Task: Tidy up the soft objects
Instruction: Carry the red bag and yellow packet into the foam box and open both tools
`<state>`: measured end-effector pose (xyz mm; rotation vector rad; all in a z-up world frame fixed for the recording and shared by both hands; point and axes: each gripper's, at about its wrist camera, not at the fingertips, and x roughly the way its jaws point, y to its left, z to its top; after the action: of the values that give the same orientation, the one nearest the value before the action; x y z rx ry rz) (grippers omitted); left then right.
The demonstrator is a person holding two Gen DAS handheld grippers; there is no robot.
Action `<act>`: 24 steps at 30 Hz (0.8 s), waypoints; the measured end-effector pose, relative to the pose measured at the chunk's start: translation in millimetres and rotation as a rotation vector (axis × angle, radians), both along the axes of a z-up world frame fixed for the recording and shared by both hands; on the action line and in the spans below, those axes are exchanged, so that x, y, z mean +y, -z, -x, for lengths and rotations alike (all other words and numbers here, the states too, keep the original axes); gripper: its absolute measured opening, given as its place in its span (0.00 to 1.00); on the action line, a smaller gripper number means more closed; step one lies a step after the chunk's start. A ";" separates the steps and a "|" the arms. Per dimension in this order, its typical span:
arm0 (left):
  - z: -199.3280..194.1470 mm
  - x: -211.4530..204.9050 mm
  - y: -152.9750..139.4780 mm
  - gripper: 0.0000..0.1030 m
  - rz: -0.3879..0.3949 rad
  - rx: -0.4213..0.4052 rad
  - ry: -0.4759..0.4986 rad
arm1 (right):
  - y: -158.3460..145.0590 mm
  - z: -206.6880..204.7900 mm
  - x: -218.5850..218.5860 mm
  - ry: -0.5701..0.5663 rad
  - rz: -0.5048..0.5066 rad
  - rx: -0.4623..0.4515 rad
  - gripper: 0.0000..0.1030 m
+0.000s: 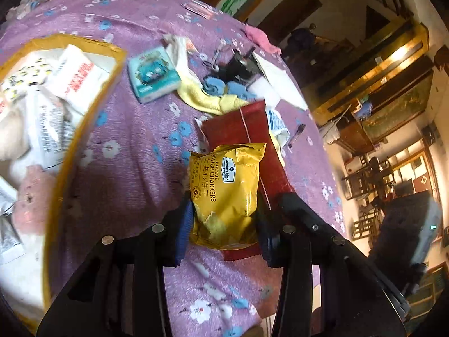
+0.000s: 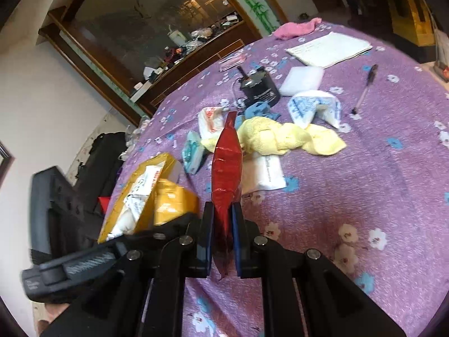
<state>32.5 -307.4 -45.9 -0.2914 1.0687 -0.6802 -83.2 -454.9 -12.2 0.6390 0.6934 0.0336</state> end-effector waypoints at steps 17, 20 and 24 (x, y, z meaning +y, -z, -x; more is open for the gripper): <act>-6.0 51.6 -27.5 0.39 0.184 0.020 0.008 | -20.1 -0.8 28.4 -0.026 -0.028 -0.064 0.10; -10.9 64.1 -34.0 0.39 0.213 0.021 -0.006 | -25.3 -5.4 34.1 -0.054 -0.045 -0.085 0.10; -13.6 100.2 -46.8 0.39 0.245 -0.013 -0.065 | -35.5 -18.5 51.8 -0.104 -0.047 -0.112 0.10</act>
<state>46.1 -207.2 0.9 -0.5302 0.9597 -0.7549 -64.7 -403.1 23.3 0.6408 0.6188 0.1806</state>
